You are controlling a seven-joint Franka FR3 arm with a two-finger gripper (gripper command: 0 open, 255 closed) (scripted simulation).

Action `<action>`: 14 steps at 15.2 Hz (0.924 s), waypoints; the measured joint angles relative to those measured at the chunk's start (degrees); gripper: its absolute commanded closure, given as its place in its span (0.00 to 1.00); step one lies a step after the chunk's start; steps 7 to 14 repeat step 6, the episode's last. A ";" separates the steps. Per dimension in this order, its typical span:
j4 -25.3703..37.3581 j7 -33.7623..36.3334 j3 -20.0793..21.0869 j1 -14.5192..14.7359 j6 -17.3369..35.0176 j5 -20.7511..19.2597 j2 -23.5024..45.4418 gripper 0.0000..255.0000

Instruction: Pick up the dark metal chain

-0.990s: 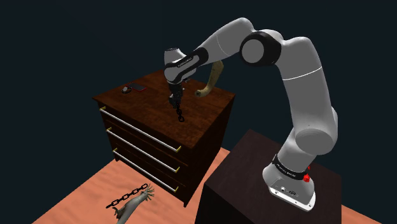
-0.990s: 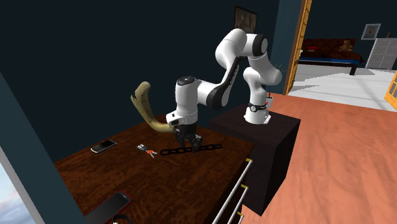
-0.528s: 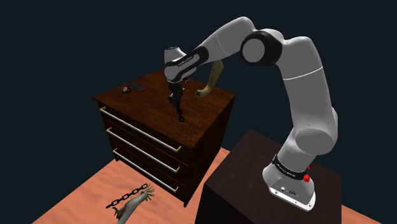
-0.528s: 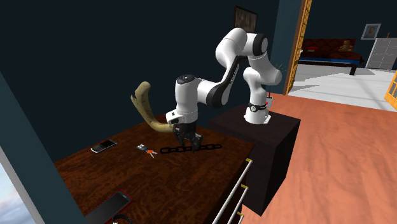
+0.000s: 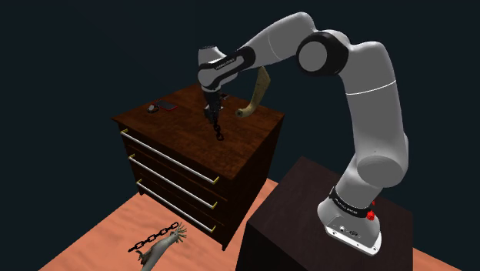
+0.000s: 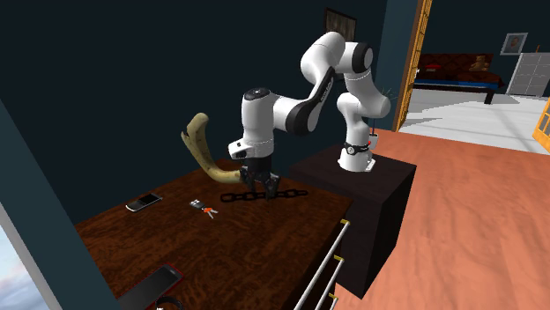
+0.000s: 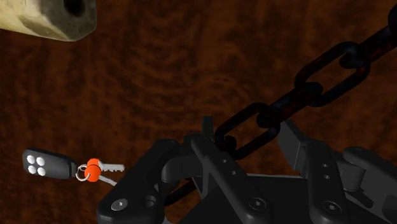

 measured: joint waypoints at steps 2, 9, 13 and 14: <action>-0.39 -0.07 0.01 0.00 -0.79 0.02 -1.16 1.00; 1.00 -0.23 0.04 0.02 -3.11 0.10 -2.11 1.00; 1.00 -0.23 0.04 0.02 -3.11 0.10 -2.11 1.00; 1.00 -0.23 0.04 0.02 -3.11 0.10 -2.11 1.00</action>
